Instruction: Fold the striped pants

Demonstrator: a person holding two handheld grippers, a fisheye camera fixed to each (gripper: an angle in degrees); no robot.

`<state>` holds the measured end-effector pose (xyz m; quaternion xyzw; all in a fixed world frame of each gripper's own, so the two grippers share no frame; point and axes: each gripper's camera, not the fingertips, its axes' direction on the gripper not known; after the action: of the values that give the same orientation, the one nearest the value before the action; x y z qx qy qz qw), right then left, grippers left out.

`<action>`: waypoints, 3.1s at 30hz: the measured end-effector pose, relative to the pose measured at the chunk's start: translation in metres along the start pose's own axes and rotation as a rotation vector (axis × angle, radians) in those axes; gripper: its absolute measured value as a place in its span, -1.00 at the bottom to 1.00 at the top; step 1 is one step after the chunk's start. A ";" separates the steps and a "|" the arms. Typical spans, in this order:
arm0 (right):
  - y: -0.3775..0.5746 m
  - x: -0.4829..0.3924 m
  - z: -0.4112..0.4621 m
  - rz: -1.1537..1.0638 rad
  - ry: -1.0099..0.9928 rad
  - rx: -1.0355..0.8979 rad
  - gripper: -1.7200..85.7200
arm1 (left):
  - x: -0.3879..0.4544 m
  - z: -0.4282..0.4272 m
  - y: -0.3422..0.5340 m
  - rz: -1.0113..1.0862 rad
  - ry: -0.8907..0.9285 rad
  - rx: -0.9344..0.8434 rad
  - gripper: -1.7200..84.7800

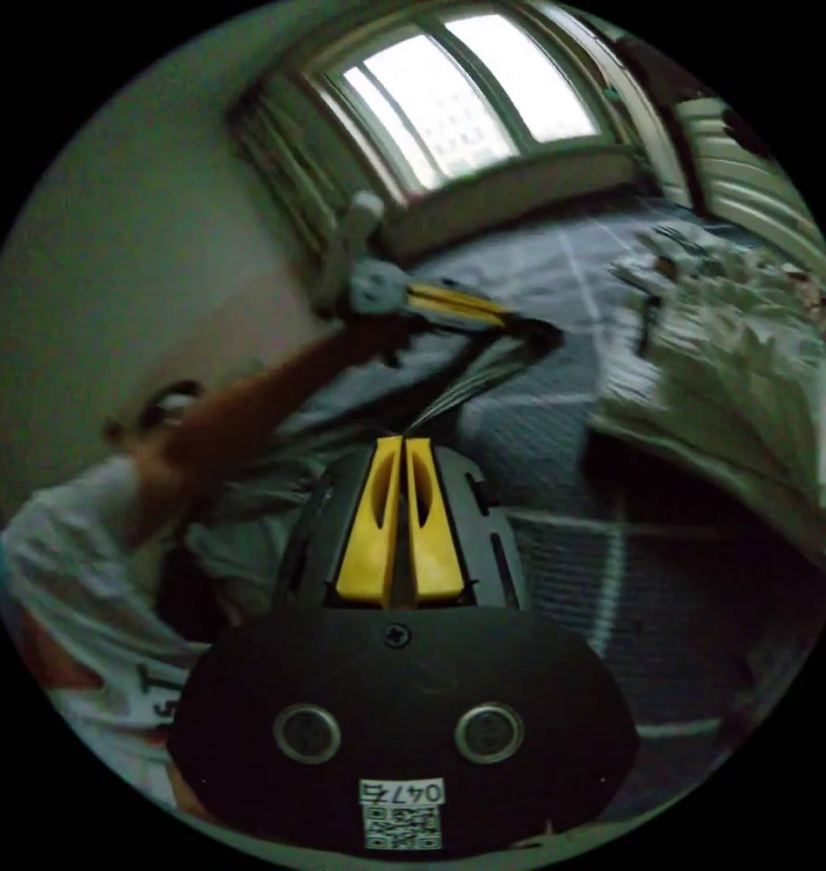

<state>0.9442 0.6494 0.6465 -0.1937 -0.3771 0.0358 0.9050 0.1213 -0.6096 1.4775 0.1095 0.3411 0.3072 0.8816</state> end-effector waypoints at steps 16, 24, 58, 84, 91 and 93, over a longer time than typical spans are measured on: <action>0.032 0.090 0.058 0.223 0.288 0.079 -0.98 | -0.054 0.008 0.113 -0.011 0.050 -0.111 -0.95; 0.040 0.078 0.183 0.060 0.735 -0.281 -0.96 | -0.095 0.046 0.185 -0.263 0.191 -0.311 -0.75; 0.016 -0.520 0.846 -1.045 0.054 -0.402 -0.92 | 0.003 -0.536 1.040 -1.100 -0.459 -0.158 -0.85; 0.045 -0.433 1.018 -1.202 0.170 -0.637 -0.95 | -0.031 -0.547 1.173 -0.894 0.030 -0.212 -0.96; 0.011 -0.395 1.031 -1.107 0.265 -0.483 -0.95 | -0.042 -0.563 1.159 -1.020 -0.270 -0.176 -0.96; 0.002 -0.382 1.043 -1.089 0.284 -0.486 -0.95 | -0.045 -0.555 1.154 -1.043 -0.312 -0.228 -0.95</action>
<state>-0.0548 0.9087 1.0580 -0.1770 -0.2949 -0.5451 0.7646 -0.8144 0.2623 1.5538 -0.1258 0.1800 -0.1547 0.9632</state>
